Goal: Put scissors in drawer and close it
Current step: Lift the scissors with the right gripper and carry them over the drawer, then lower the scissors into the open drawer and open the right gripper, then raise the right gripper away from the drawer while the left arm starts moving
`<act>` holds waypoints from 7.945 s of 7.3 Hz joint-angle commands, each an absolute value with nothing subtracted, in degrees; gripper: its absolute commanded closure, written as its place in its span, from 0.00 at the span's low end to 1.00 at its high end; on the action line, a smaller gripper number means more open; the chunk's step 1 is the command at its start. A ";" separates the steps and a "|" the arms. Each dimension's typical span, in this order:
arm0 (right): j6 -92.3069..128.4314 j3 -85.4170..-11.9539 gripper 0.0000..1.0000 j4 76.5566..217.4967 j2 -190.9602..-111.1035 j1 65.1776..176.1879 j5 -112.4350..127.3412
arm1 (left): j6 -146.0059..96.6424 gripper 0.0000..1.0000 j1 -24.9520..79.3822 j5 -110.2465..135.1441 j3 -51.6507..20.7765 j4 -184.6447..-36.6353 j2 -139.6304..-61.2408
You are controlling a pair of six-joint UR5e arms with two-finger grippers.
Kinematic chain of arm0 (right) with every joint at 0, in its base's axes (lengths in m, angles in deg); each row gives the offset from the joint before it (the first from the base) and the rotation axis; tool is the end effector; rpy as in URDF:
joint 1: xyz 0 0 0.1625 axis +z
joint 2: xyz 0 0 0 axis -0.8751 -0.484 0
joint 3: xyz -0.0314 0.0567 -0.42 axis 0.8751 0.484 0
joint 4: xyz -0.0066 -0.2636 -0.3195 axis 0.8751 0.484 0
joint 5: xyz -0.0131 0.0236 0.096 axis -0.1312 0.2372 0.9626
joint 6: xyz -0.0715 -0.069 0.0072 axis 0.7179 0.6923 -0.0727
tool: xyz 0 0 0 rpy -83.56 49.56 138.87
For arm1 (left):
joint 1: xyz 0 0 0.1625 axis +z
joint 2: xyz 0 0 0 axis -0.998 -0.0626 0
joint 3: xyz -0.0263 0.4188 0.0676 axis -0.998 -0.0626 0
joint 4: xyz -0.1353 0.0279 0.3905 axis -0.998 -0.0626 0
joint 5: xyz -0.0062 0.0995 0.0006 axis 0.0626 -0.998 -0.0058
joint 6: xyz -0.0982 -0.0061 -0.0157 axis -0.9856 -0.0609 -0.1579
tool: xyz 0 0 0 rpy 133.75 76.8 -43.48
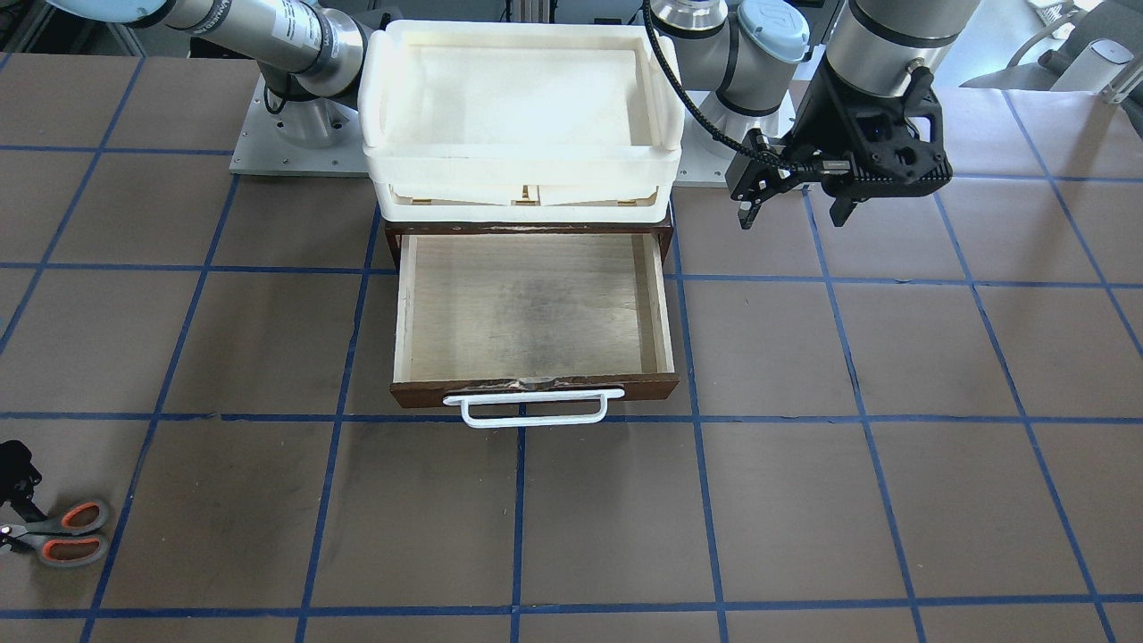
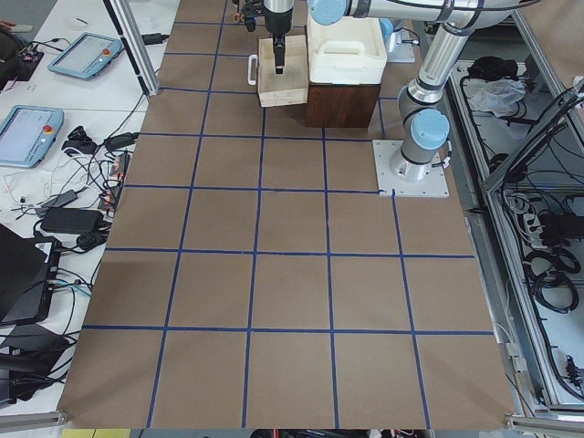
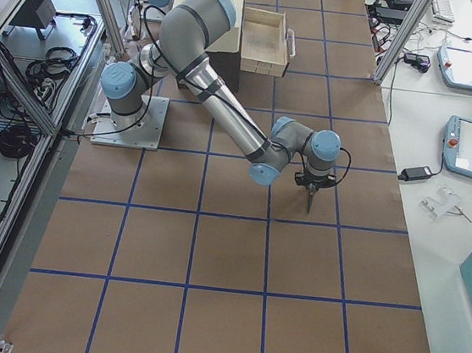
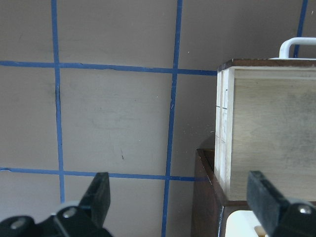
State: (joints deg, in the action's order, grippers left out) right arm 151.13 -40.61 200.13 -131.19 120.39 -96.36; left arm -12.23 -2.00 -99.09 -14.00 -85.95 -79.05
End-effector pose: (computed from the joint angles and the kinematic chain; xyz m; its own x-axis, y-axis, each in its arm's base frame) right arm -0.2300 -0.6809 0.1744 -0.0715 -0.9863 0.1489 -0.9930 0.0563 -0.1038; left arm -0.1199 -0.4829 0.5043 -0.9977 -0.0674 0.0004 -0.0674 0.9977 -0.0117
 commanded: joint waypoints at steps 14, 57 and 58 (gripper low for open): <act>143.66 -49.28 0.96 166.70 -168.48 140.03 -95.64 | -12.15 0.00 -1.74 -98.82 -15.52 -84.98 -78.64; 47.16 -42.63 0.00 161.69 -172.90 153.17 -104.07 | -17.06 0.00 -10.44 -98.39 -7.26 -65.38 -99.63; 43.39 -42.09 0.00 161.43 -172.81 152.46 -104.25 | -18.29 0.00 -11.49 -98.64 -7.26 -63.37 -101.74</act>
